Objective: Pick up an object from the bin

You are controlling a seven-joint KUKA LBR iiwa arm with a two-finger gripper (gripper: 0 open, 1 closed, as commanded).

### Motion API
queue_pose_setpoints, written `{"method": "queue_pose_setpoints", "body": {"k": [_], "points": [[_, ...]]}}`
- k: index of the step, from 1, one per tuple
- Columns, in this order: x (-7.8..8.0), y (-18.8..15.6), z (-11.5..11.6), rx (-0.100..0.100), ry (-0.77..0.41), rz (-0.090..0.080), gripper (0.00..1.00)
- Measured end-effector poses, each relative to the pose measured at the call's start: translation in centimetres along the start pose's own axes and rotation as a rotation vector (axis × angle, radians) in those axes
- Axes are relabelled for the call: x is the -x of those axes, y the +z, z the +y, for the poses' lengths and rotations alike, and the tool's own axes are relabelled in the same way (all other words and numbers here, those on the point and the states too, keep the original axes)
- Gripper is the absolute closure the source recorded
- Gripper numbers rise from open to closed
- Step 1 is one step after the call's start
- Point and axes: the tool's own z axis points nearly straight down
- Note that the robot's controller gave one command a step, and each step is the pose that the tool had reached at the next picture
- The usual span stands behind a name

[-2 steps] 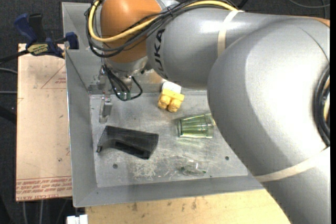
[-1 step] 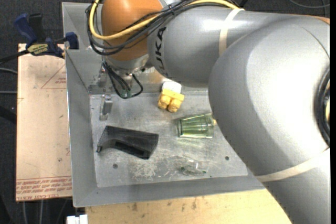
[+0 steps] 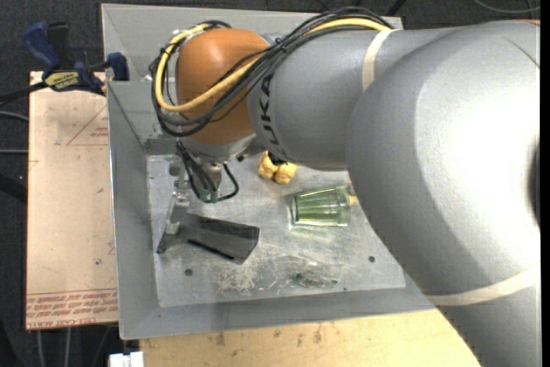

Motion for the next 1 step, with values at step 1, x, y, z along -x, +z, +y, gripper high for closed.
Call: {"method": "queue_pose_setpoints", "body": {"k": [1], "points": [[-1.77,-0.01,-1.93,-0.004,-0.066,0.003,0.00]]}}
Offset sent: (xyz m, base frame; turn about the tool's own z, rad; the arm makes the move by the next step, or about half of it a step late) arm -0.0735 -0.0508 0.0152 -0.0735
